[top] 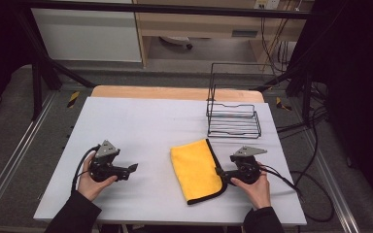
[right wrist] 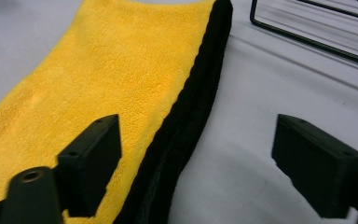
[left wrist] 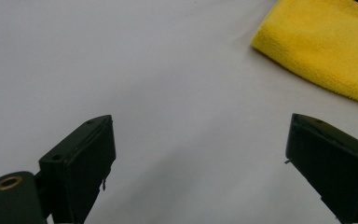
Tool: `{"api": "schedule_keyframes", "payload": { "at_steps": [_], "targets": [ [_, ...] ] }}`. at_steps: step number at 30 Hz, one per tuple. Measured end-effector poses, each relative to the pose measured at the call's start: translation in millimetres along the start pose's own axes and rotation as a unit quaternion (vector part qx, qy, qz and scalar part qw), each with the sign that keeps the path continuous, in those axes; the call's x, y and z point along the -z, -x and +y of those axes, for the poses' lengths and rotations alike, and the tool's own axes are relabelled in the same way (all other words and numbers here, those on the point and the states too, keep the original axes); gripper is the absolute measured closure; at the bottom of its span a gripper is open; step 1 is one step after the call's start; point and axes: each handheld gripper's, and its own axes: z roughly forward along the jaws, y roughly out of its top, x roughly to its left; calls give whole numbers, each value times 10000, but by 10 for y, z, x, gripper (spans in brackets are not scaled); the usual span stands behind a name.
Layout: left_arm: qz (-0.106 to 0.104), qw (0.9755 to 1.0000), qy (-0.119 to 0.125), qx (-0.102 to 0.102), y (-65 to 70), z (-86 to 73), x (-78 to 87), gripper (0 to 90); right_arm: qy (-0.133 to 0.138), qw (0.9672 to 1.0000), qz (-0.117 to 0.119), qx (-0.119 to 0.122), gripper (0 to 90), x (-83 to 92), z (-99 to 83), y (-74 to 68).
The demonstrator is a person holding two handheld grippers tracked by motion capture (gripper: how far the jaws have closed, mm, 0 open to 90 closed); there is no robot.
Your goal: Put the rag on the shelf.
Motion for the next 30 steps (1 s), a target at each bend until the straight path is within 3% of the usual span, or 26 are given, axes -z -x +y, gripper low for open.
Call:
{"api": "schedule_keyframes", "payload": {
  "at_steps": [12,19,30],
  "targets": [
    [-214,9996,15,-180,273,324,-301,68,32,10000,-33,-84,55,44,4,34],
    [-275,9996,26,-83,353,458,-446,84,94,9998,-179,-30,26,52,-6,28],
    [-140,9998,-75,145,432,591,-695,149,95,9998,-194,-46,25,47,-12,21]
  ]
}}
